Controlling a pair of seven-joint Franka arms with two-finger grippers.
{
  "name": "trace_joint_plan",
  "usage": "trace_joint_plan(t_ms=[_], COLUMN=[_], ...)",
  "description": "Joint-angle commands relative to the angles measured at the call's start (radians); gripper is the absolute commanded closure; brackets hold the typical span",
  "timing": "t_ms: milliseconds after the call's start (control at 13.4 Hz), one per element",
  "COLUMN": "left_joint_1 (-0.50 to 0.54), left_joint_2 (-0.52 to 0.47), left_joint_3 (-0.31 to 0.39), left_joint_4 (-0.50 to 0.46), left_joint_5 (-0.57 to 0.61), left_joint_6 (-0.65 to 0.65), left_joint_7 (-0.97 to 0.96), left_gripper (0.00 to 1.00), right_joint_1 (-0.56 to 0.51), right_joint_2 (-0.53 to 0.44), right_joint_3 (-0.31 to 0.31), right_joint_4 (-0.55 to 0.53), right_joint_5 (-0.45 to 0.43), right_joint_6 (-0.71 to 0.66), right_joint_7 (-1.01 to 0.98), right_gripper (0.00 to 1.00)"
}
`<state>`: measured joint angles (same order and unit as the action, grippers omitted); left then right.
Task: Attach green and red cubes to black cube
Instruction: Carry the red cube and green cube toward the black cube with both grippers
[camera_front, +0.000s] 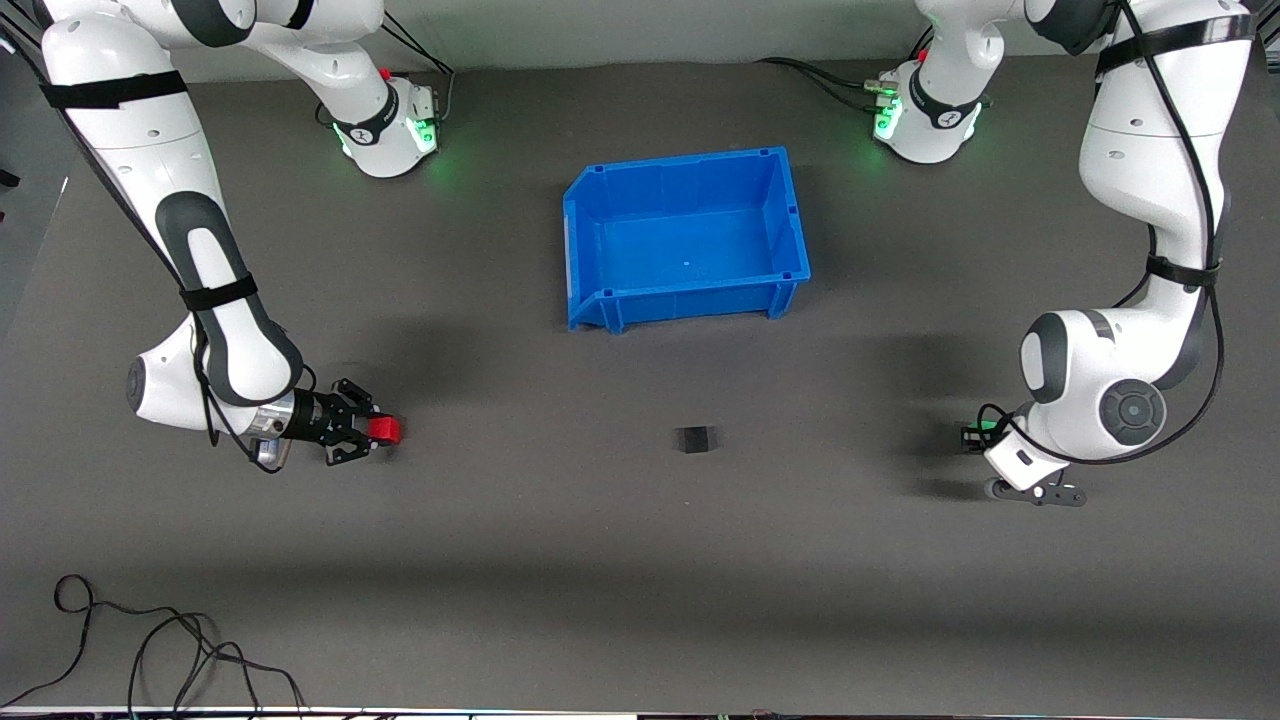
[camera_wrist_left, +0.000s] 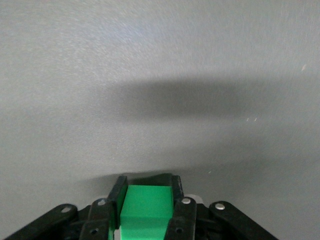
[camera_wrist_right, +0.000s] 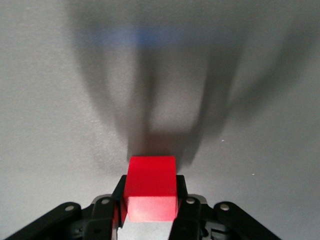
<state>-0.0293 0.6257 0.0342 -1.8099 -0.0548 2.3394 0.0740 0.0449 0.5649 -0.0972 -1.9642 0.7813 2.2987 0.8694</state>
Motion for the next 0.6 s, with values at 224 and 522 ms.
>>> trace_joint_plan(t_ms=[224,522], left_joint_1=[-0.043,-0.118], left_joint_2=[-0.103,-0.098], left_joint_3=[-0.019,-0.04], left_joint_4=[0.049,0.066], left_joint_5=[-0.033,-0.037], left_joint_6=[-0.111,-0.098], left_joint_7=[-0.486,-0.989], left_gripper=[1.0,1.0], right_joint_1=[0.015,0.133], right_joint_2=[-0.069,-0.094], right_joint_3=[0.002,-0.002], right_joint_4=[0.011,0.062], right_joint_5=[0.019,0.012], right_joint_6=[-0.025,-0.032], right_joint_7=[0.029,0.184], right_gripper=[0.77,0.8])
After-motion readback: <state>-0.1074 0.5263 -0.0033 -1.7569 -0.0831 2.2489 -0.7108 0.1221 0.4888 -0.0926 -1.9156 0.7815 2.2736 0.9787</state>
